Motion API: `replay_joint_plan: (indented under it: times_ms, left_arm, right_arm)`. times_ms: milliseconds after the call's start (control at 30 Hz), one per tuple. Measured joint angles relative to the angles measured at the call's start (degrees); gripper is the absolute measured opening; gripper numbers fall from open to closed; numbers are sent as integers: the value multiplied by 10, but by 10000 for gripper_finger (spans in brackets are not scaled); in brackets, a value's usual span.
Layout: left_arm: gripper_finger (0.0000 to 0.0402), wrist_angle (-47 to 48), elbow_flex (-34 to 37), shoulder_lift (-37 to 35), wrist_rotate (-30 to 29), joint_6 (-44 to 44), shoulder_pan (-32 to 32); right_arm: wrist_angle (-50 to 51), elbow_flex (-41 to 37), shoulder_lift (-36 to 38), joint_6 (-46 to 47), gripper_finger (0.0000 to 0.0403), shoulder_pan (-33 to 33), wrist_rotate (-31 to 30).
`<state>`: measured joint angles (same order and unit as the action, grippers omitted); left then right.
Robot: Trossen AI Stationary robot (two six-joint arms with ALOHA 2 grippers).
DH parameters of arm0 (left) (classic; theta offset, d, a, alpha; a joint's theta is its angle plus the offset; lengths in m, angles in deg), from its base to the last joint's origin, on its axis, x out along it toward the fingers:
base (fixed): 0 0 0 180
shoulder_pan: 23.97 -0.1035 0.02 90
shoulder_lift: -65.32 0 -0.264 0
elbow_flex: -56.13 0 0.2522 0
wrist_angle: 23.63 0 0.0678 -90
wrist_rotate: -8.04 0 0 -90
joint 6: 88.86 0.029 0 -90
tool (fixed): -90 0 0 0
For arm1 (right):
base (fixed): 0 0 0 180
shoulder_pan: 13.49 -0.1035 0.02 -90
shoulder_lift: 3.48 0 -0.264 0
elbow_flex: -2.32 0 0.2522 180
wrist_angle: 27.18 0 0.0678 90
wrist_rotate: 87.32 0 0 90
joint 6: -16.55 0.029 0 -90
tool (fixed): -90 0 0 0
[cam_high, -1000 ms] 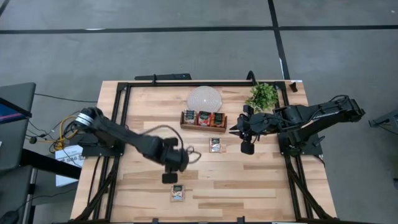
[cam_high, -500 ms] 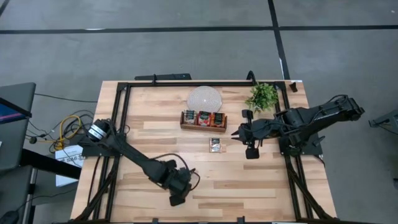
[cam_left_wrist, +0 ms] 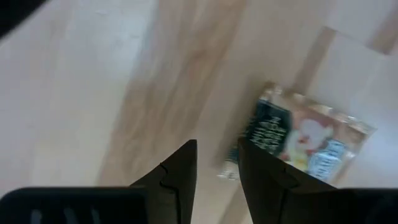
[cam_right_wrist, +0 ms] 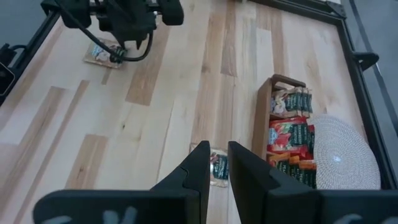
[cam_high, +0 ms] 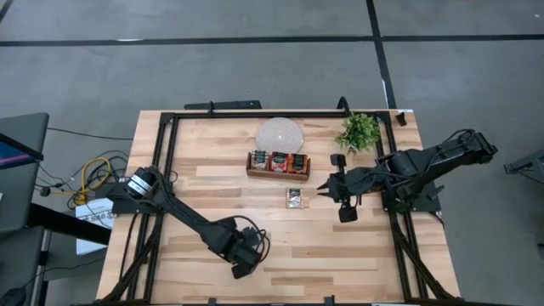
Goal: Pick & Place Tea
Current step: Put the bottom brown tea bag into the left compartment of the wooden organizer
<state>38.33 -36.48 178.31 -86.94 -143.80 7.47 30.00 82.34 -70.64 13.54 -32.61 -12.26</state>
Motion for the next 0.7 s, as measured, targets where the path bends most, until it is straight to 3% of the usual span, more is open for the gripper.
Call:
replay_joint_plan:
  times_ms: [200, 433, 700]
  left_arm:
    - [105, -20, 0, 0, 46, 2, 1]
    - [105, -22, 0, 2, 5, 3, 1]
    - [105, -20, 0, 26, 31, 18, -3]
  right_arm:
    - [-1, 0, 0, 0, 49, 0, 0]
    - [-1, 0, 0, 0, 49, 0, 0]
    - [-3, 0, 0, 0, 49, 0, 0]
